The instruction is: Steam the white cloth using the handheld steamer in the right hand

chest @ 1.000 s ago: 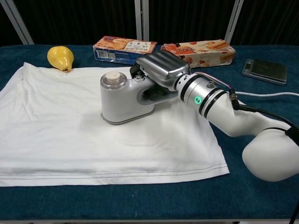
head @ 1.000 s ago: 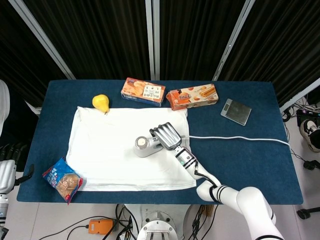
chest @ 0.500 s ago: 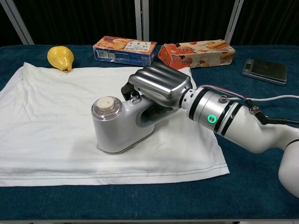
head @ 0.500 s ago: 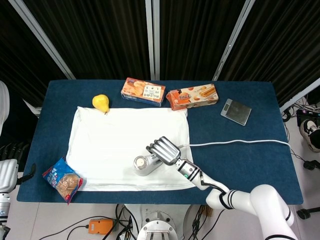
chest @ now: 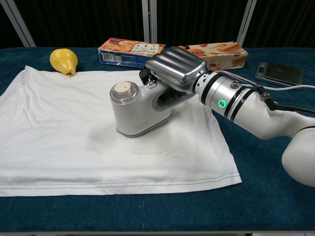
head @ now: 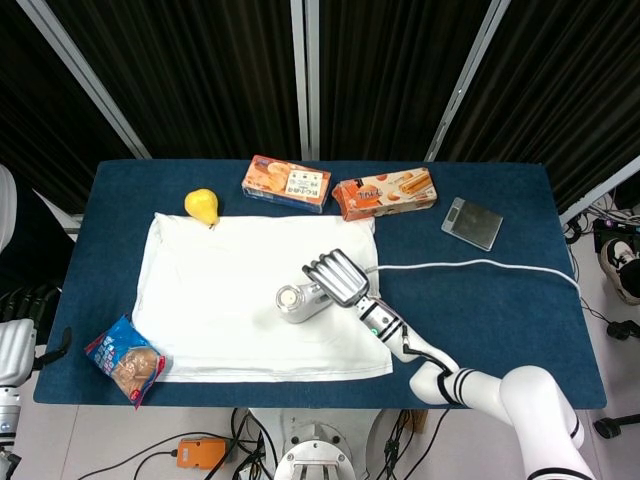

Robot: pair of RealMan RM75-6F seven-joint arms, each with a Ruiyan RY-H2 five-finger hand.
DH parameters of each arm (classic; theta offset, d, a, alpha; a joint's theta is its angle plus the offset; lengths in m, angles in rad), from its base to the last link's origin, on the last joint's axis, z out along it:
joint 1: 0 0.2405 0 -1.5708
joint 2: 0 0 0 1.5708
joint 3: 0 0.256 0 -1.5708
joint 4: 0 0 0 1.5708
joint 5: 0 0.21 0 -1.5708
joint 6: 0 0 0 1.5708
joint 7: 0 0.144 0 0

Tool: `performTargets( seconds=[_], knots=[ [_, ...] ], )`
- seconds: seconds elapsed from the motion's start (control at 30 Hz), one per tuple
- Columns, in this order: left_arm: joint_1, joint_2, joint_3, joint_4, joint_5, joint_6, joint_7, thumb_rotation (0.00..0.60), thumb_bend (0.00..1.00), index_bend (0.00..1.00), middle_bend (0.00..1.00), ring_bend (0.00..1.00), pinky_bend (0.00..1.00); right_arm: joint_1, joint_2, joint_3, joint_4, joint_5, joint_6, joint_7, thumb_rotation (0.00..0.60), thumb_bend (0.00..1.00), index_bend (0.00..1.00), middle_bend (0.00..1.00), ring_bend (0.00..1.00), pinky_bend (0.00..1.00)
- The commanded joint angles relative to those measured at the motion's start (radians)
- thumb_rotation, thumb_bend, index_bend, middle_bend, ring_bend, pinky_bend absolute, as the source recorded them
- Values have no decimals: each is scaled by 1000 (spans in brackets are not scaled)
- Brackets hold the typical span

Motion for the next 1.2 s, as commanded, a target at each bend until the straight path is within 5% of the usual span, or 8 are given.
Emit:
performTargets(
  seconds=[0.03,0.33,0.8,1.0,1.2],
  knots=[
    [0,0,0,0,0,0,1,443,350,140,99,0,0,11,-29,0,38,6,-18,26,600,884,835,739,715,828],
    [-3,1,-1,-5,2,1,7,443,350,140,99,0,0,-34,18,-79,-28,-60,45,88,600,885,835,739,717,828],
    [-5,-6,1,1,5,0,5,442,350,140,99,0,0,-125,210,-218,-296,-168,117,23,600,885,835,741,724,832],
    [-13,-7,4,4,16,-8,6,445,350,140,99,0,0,-133,237,-148,-318,-126,138,43,600,887,835,743,726,833],
    [-64,-3,28,-7,81,-62,54,444,350,140,99,0,0,-92,165,-54,-223,-66,96,63,600,887,835,743,727,833]
  ],
)
